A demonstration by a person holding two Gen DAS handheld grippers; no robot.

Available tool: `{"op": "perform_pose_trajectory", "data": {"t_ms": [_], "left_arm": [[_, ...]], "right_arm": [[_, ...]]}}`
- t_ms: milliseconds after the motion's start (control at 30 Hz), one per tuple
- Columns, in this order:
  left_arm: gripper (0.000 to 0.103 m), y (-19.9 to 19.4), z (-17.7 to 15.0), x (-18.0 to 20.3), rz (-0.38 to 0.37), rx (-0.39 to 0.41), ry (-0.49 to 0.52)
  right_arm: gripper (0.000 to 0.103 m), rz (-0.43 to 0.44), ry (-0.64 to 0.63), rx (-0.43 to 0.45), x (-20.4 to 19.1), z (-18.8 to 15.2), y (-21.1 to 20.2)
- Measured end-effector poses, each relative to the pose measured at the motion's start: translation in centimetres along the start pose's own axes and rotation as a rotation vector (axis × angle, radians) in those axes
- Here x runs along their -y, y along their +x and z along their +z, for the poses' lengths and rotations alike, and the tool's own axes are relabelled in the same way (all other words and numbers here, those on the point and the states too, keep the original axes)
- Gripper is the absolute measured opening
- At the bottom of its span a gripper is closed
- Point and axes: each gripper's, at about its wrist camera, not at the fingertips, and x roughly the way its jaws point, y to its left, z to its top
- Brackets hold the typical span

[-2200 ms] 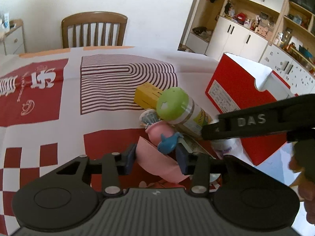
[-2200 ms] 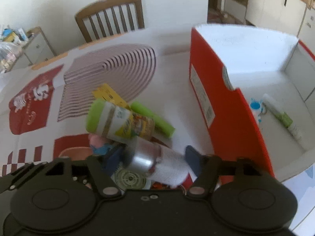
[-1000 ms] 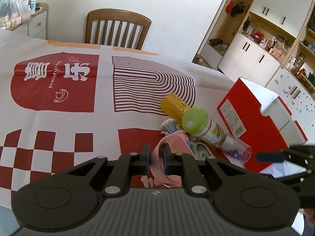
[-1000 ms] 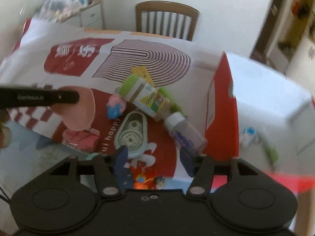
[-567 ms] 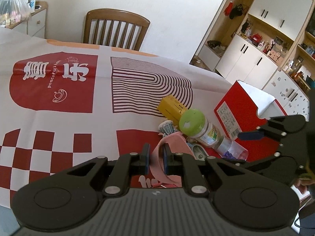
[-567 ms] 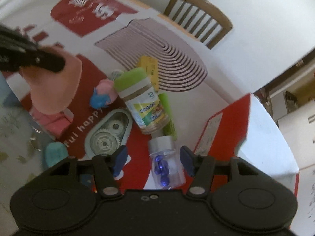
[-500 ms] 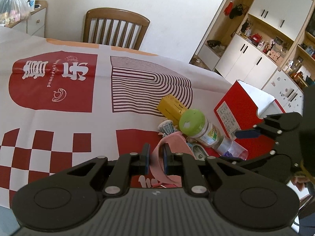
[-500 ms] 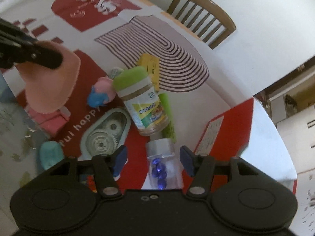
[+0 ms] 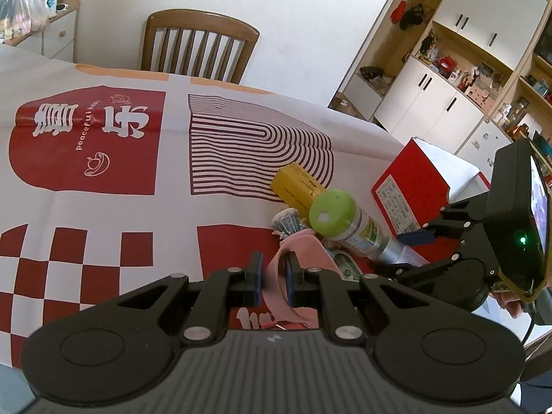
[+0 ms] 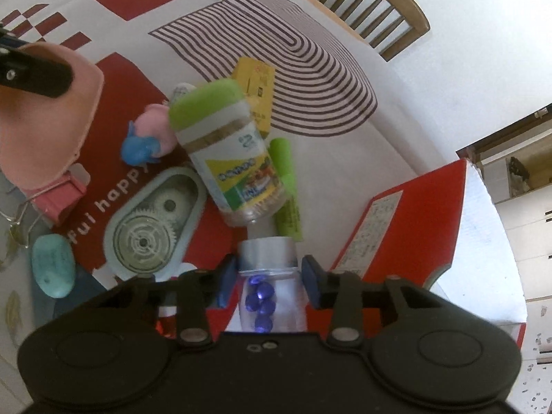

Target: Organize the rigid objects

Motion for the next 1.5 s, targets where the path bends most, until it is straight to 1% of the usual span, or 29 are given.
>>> {"op": "perform_pose_trajectory", "data": {"t_ms": [67, 233, 467, 733, 1000, 1167, 1300, 1500], "left_arm": [[0.013, -0.1, 0.0, 0.1, 0.000, 0.000, 0.003], [0.013, -0.5, 0.1, 0.7, 0.002, 0.003, 0.010], [0.013, -1.3, 0.4, 2.0, -0.002, 0.008, 0.025], [0.013, -3.3, 1.0, 4.6, -0.003, 0.027, 0.041], [0.013, -5.2, 2.1, 8.4, -0.003, 0.050, 0.067], [0.013, -5.8, 3.2, 11.3, -0.004, 0.063, 0.086], [0.013, -5.2, 4.0, 13.7, -0.009, 0.051, 0.099], [0.013, -3.5, 4.5, 17.9, -0.009, 0.048, 0.138]], "right_arm": [[0.040, 0.004, 0.008, 0.006, 0.3, -0.1, 0.0], [0.039, 0.030, 0.073, 0.035, 0.7, -0.6, -1.3], [0.039, 0.074, 0.153, 0.095, 1.1, -1.4, -5.2], [0.039, 0.134, 0.280, 0.174, 2.9, -2.7, -9.8], [0.039, 0.177, 0.381, 0.283, 5.3, -4.7, -13.9], [0.039, 0.202, 0.434, 0.345, 7.3, -6.1, -15.5], [0.039, 0.200, 0.460, 0.370, 9.1, -7.5, -15.9], [0.039, 0.194, 0.506, 0.382, 11.9, -10.0, -15.2]]}}
